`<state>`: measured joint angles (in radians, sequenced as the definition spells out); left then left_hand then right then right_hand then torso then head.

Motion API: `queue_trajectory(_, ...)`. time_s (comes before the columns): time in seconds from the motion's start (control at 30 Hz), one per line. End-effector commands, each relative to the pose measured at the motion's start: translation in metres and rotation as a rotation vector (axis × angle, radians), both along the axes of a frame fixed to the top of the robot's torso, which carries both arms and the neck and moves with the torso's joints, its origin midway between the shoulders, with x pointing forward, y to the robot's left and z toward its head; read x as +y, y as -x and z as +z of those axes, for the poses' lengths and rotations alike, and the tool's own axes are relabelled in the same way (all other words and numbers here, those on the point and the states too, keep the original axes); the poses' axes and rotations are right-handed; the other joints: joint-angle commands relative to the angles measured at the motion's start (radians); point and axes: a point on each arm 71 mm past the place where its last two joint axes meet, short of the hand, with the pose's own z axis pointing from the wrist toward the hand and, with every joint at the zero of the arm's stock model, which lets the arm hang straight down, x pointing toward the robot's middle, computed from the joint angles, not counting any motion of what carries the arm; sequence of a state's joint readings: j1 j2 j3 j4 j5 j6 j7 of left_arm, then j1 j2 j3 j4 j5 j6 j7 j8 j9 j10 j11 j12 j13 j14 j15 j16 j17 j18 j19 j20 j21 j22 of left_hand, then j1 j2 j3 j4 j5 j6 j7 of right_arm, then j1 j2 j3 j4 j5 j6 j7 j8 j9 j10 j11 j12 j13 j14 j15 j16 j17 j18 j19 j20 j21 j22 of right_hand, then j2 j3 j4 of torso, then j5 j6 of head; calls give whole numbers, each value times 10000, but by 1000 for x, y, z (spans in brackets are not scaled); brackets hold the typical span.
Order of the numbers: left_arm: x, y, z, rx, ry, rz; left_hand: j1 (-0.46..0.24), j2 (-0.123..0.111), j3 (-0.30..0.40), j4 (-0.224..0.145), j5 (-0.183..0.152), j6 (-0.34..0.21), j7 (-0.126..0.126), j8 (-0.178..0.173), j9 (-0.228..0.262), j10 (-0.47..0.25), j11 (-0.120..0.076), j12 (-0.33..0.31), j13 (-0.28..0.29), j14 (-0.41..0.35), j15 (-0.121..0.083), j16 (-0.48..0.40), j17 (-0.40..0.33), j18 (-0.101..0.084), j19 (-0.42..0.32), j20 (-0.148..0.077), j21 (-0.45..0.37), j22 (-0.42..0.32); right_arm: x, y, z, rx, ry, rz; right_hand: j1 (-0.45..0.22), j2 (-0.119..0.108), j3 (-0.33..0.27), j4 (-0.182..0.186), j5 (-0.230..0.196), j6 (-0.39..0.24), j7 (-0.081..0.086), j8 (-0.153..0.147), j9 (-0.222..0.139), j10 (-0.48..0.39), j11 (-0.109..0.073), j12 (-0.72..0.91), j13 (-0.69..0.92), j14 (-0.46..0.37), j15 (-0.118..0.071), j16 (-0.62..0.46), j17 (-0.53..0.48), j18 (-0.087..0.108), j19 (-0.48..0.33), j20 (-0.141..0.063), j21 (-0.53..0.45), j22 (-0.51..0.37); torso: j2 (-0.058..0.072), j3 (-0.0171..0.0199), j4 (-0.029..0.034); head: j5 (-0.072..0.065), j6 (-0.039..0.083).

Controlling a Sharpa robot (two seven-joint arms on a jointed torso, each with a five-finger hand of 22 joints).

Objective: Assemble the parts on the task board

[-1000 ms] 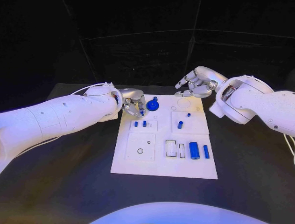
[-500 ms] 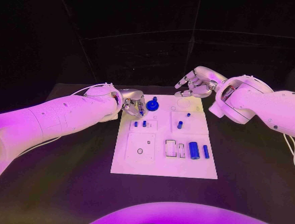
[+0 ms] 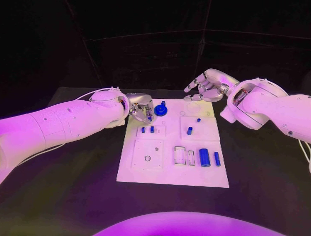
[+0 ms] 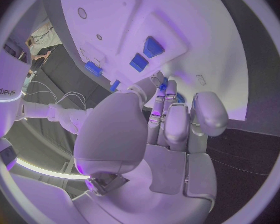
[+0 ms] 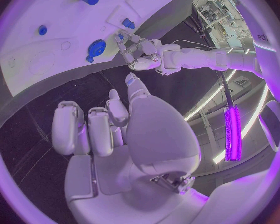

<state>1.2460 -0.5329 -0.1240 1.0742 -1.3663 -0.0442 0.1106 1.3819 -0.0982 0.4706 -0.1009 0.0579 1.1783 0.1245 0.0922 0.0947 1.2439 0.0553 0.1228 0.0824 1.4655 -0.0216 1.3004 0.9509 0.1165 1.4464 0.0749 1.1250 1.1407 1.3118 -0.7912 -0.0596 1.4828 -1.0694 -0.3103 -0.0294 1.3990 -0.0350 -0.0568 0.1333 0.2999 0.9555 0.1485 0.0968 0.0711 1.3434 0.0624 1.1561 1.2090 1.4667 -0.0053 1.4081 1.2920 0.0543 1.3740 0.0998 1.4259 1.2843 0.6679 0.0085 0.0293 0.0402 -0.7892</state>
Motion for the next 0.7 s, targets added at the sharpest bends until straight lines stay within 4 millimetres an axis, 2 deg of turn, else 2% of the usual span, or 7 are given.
queue_trajectory(0.03,-2,0,2,-88,115,-58,-60,50,32,-30,43,71,13,50,14,83,4,13,17,61,-66,41,-12,-166,33,-19,55,8,1,0,1,-18,-13,90,31,108,-41,-15,54,101,0,31,-1,-48,-27,-13,6,474,-83,-59,3,126,-76,-11,-43,-4,-5,1,-1,5,-1)
queue_trajectory(0.37,-2,0,0,130,-86,63,-179,-3,-8,-34,40,-28,40,-40,-14,-4,38,-106,2,60,-49,61,-34,-178,24,-24,82,53,1,1,1,-7,-7,87,31,108,-41,-15,54,101,0,31,-1,-48,-27,-13,6,474,-83,-59,3,126,-76,-11,-43,-4,-3,7,-8,-17,-7)
queue_trajectory(0.6,-2,-1,-2,289,-250,165,-420,-167,-116,12,43,-475,142,-299,-143,-263,157,-320,-49,33,42,46,-166,-184,-6,35,58,61,1,1,1,-8,-8,83,31,108,-41,-15,54,101,0,31,-1,-48,-27,-13,6,474,-83,-59,3,126,-76,-11,-43,-4,-4,5,-12,-31,-19)
queue_trajectory(0.7,-2,-1,-2,290,-252,166,-463,-209,-138,16,39,-567,159,-304,-175,-325,182,-369,-60,25,63,43,-204,-183,-14,55,55,67,1,1,1,-9,-8,80,31,108,-41,-15,54,101,0,31,-1,-48,-27,-13,6,474,-83,-59,3,126,-76,-11,-43,-4,-8,5,-9,-44,-29)
